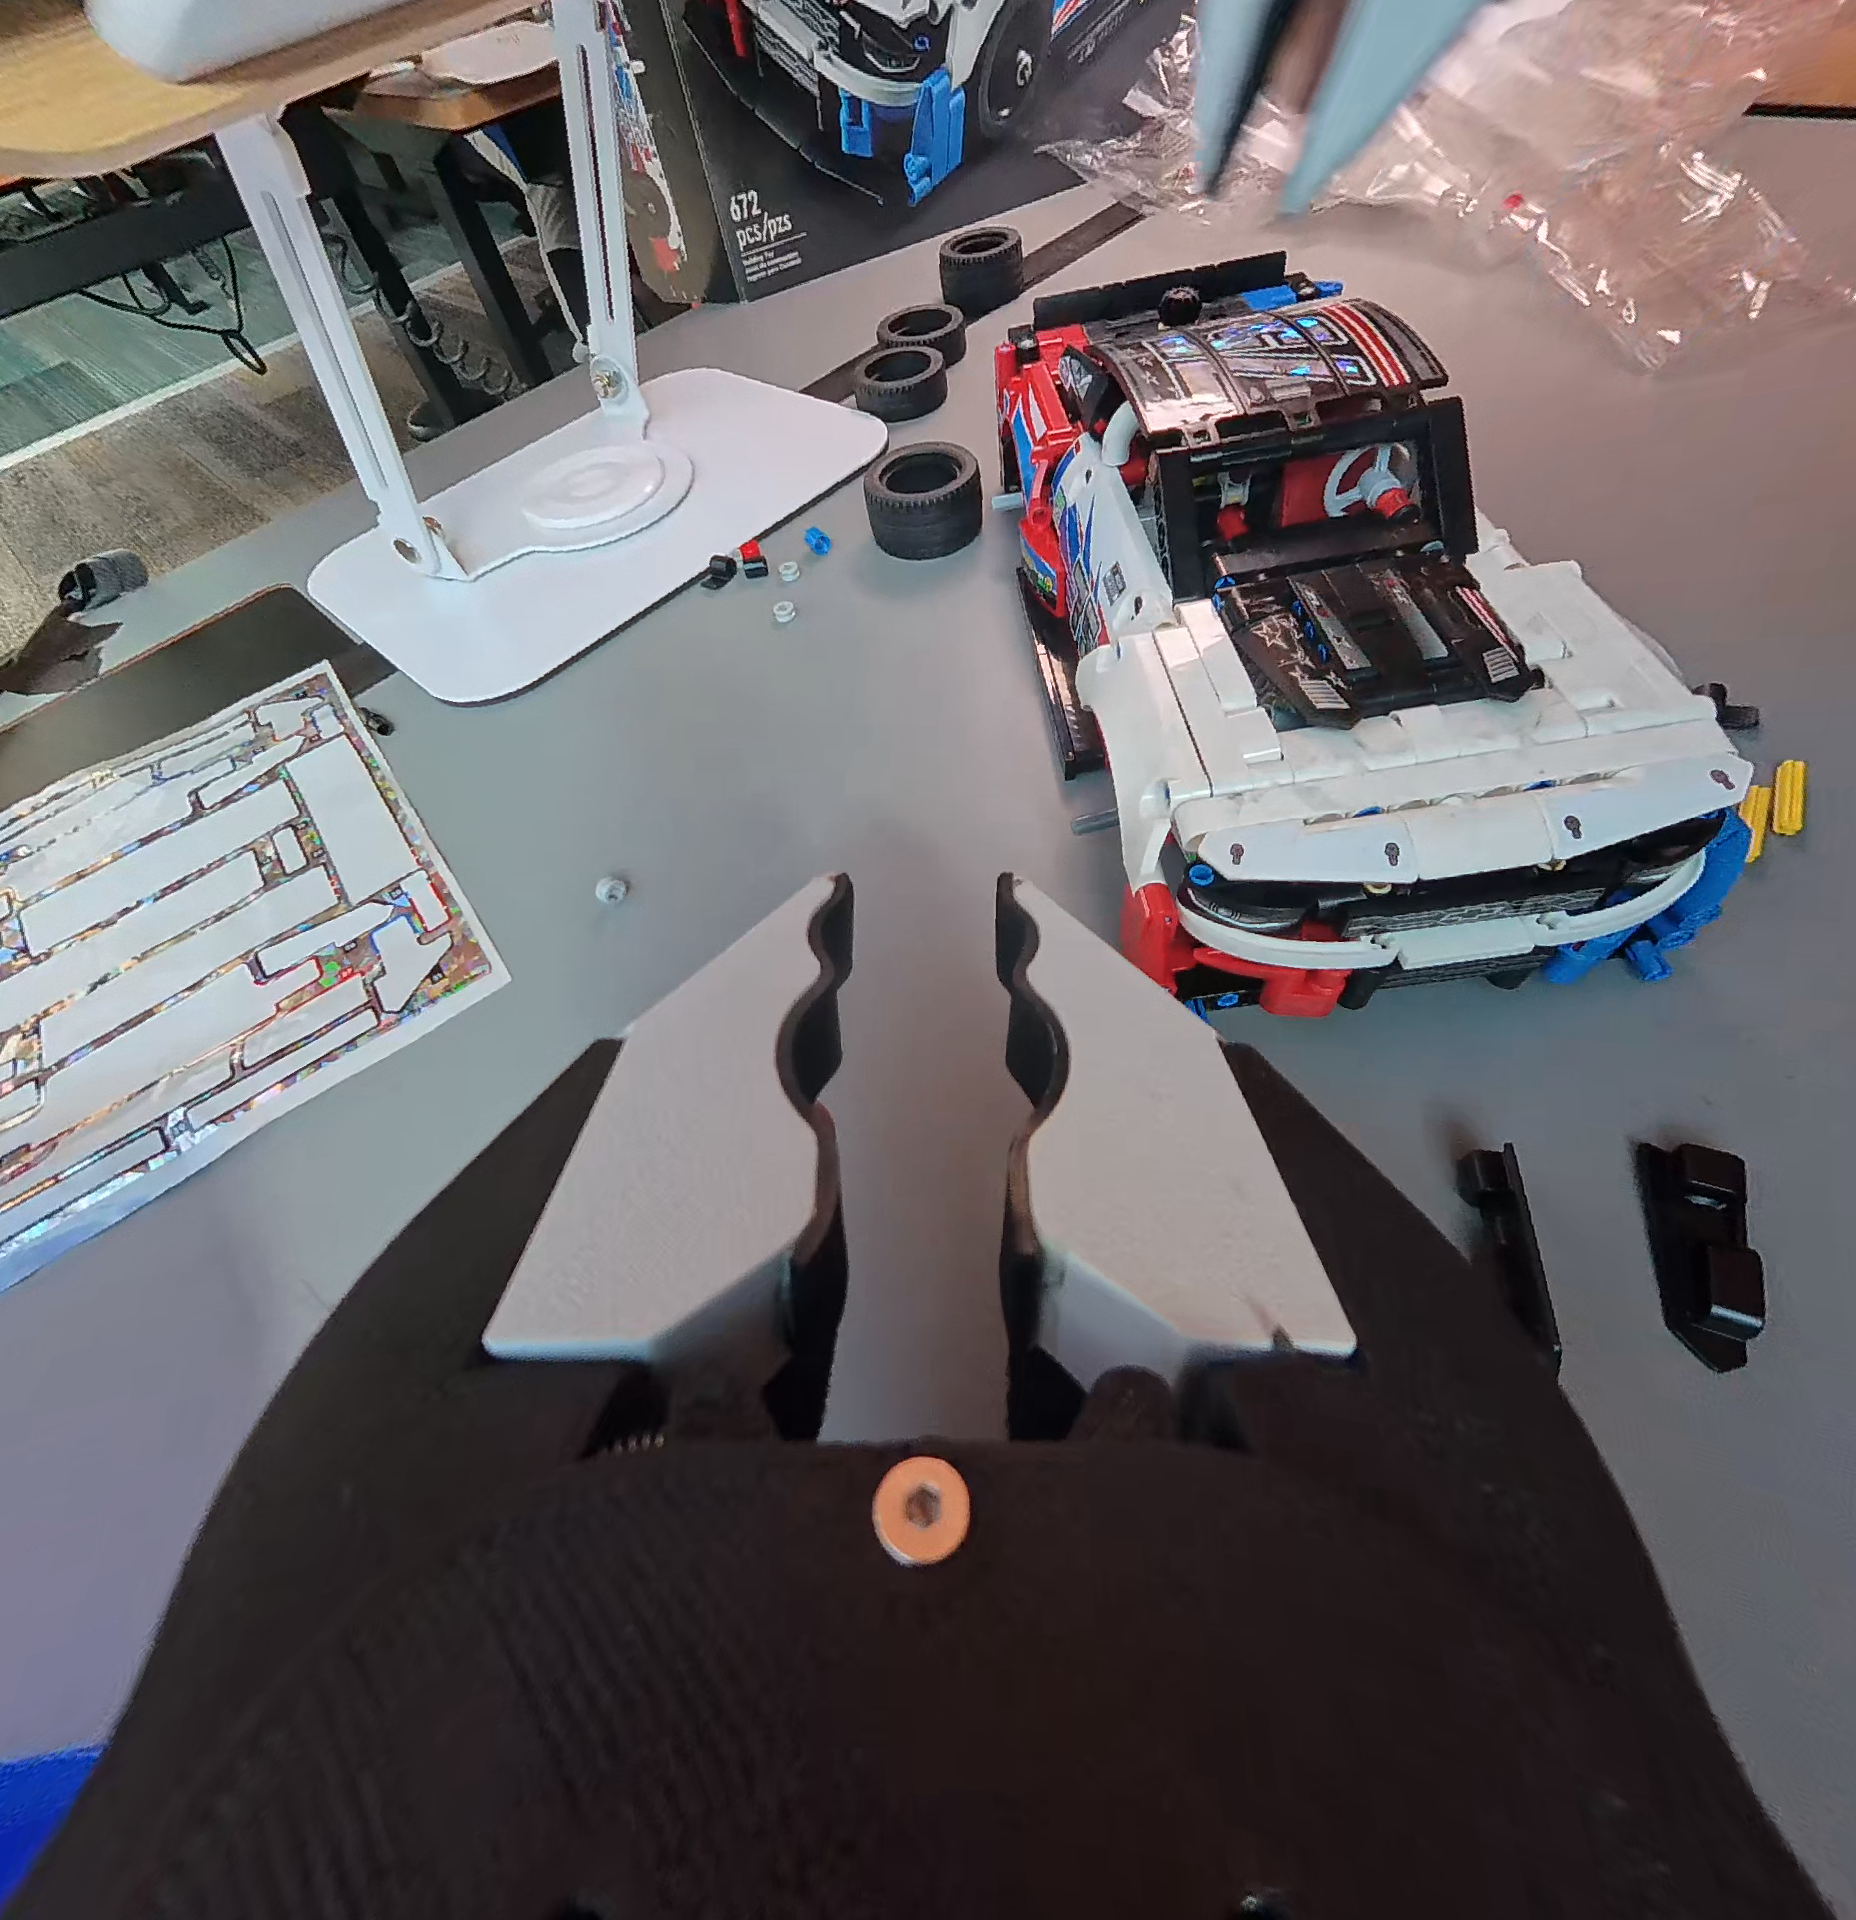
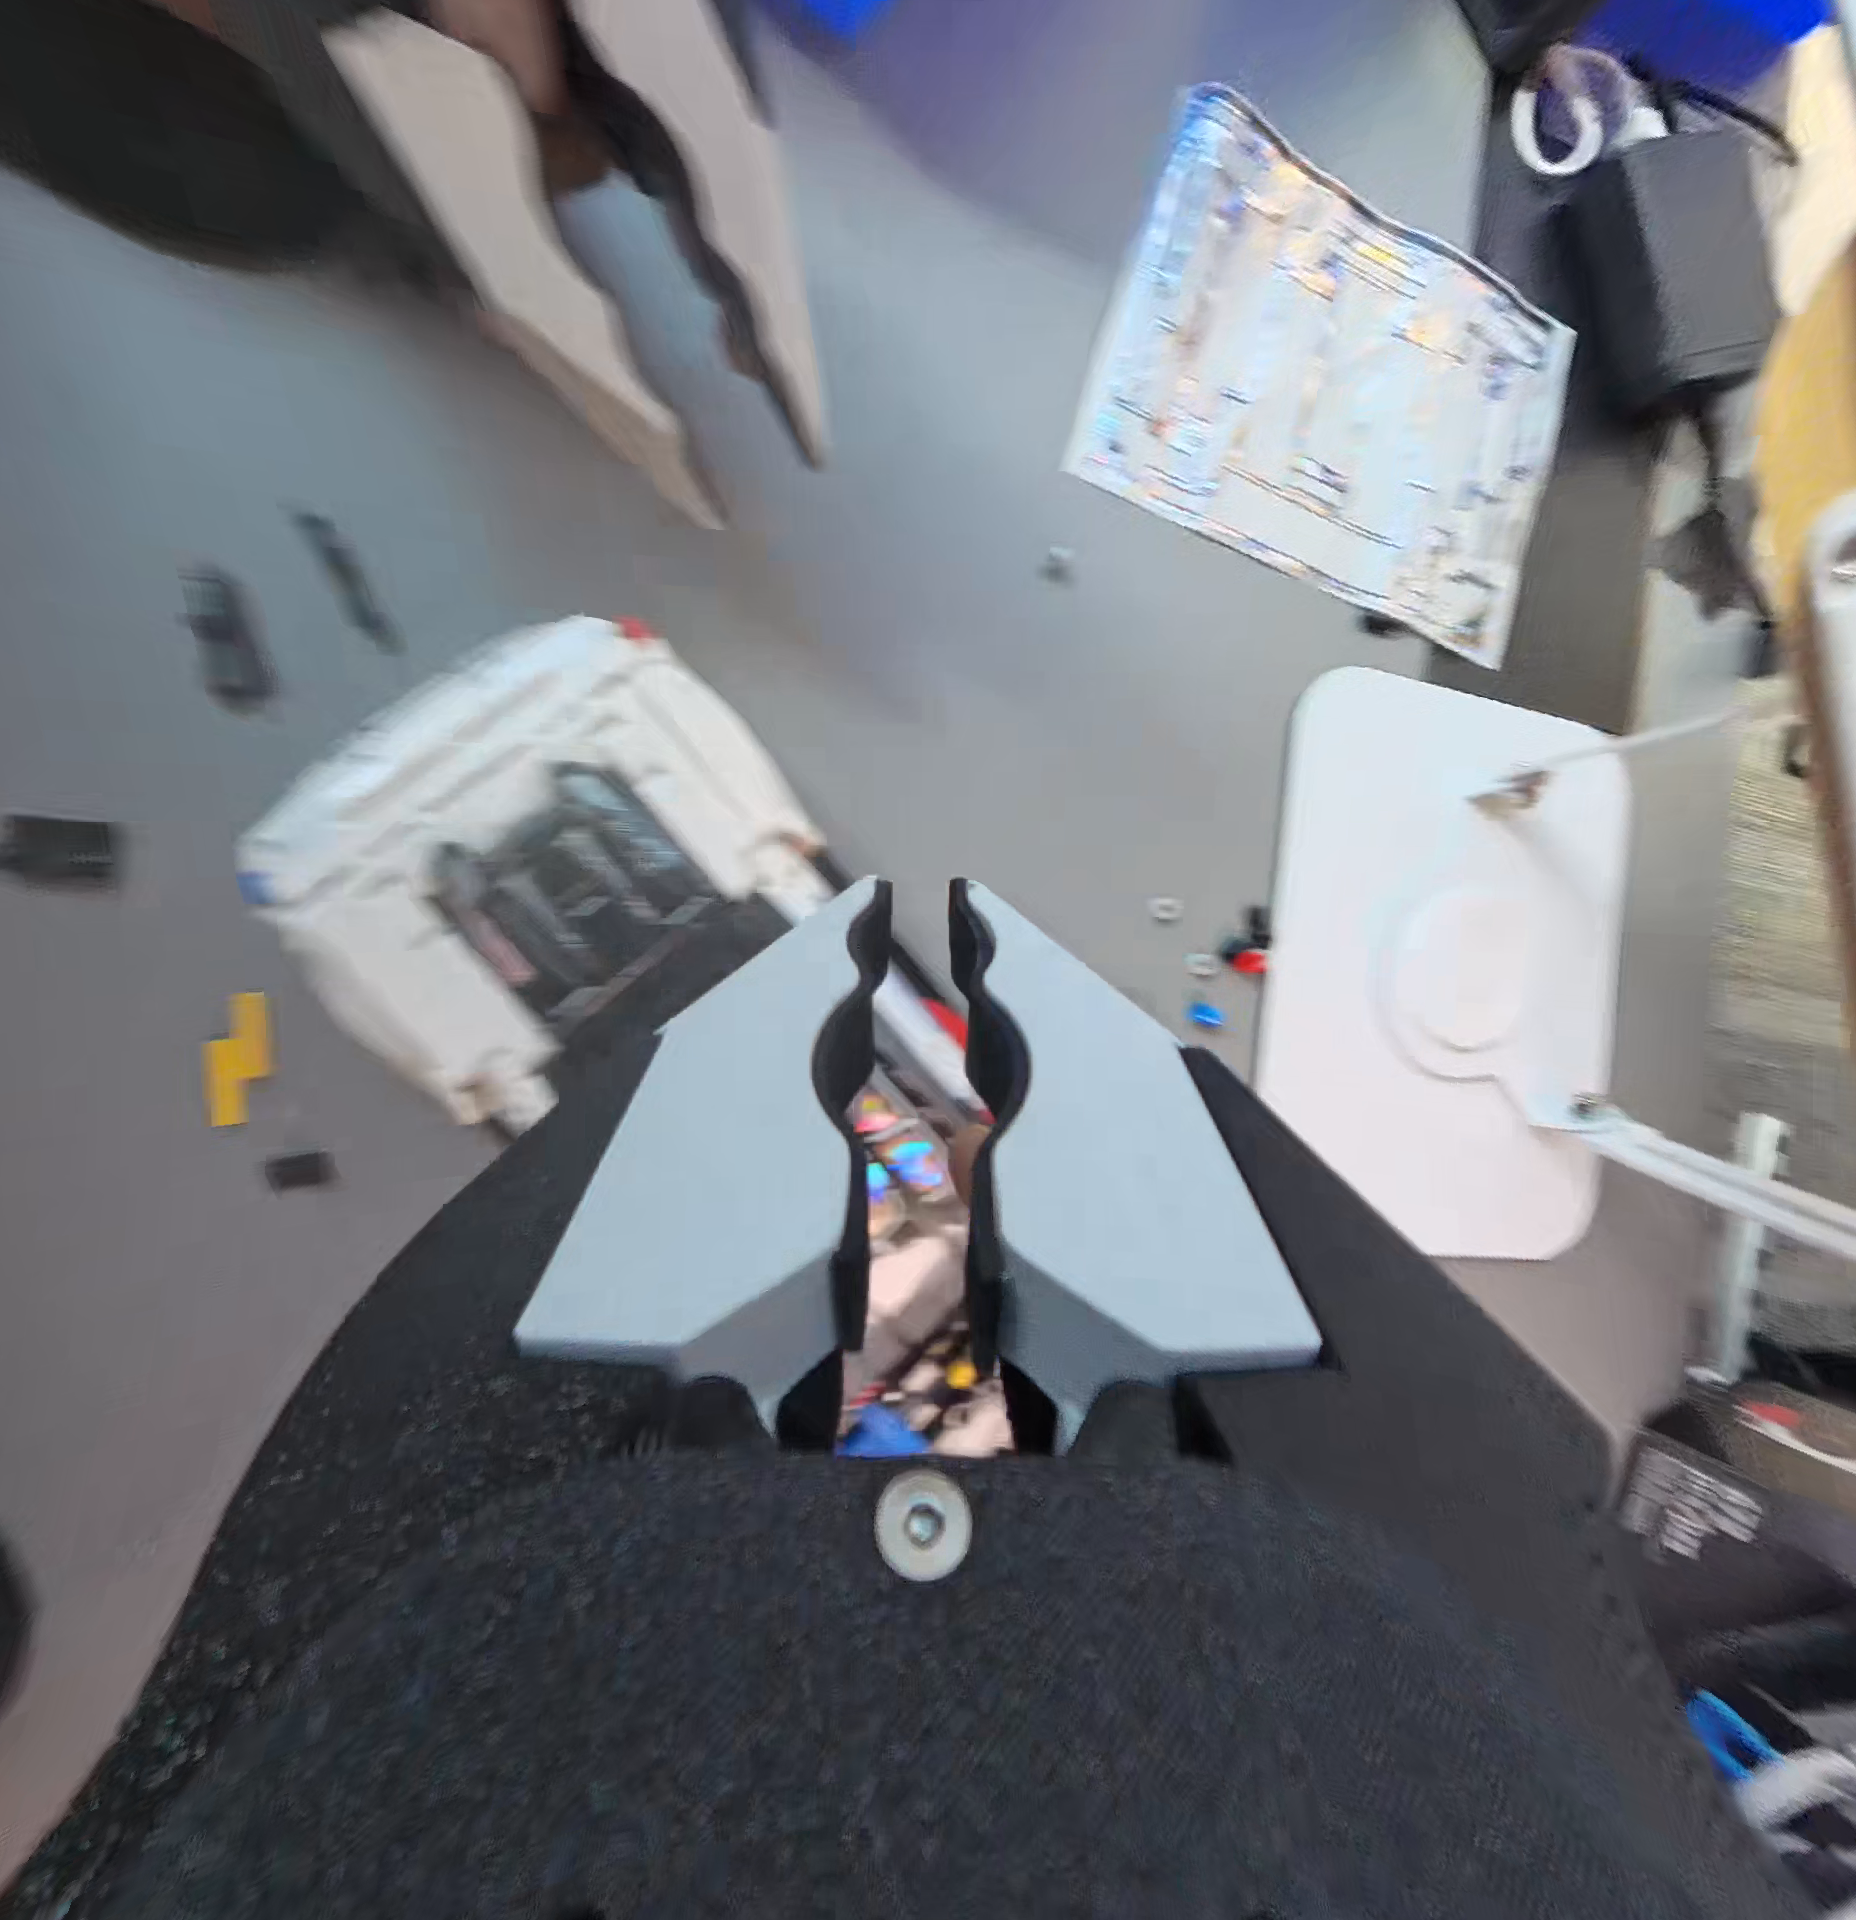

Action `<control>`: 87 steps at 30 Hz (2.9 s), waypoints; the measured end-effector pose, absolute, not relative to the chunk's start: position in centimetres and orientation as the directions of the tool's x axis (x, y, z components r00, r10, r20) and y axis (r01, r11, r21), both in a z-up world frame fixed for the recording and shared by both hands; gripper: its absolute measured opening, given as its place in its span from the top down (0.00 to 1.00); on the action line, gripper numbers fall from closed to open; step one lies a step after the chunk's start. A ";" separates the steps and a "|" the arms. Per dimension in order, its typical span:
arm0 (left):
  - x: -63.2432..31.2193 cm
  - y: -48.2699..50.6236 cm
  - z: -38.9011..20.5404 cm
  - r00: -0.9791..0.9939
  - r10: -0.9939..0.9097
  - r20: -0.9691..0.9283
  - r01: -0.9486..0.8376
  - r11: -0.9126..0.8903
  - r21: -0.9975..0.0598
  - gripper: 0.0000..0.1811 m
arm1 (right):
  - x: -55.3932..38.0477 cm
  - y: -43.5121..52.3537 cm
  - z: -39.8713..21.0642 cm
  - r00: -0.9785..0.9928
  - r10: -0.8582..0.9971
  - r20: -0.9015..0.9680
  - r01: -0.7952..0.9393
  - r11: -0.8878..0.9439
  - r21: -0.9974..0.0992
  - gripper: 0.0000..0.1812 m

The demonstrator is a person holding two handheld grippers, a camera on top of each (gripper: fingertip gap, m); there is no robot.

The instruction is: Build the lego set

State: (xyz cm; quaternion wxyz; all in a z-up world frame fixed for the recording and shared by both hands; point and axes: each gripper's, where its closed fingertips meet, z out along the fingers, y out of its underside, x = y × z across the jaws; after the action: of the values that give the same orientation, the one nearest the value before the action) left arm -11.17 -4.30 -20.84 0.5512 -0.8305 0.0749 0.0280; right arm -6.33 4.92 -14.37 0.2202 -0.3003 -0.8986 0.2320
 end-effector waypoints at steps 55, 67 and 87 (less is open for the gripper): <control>-10.7 -4.4 -20.6 0.985 -0.123 -0.123 -0.161 -0.376 -0.912 0.86 | -15.1 11.8 -25.9 -0.748 0.662 0.037 0.628 0.726 -0.280 0.95; -10.8 -4.5 -20.6 0.985 -0.122 -0.124 -0.162 -0.375 -0.913 0.86 | -18.0 5.8 -17.0 -0.708 0.698 -0.108 0.542 0.439 -0.717 0.97; -11.2 -4.3 -21.7 0.985 -0.105 -0.135 -0.167 -0.408 -0.898 0.87 | -0.7 -6.4 1.4 -0.871 0.438 -0.225 0.175 -0.151 -0.973 0.98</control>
State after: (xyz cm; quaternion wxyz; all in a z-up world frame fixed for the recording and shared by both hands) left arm -11.19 -4.28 -21.72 0.5379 -0.8386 0.0809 0.0286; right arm -0.68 -6.39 1.35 0.0911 -0.2374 -0.6451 0.7205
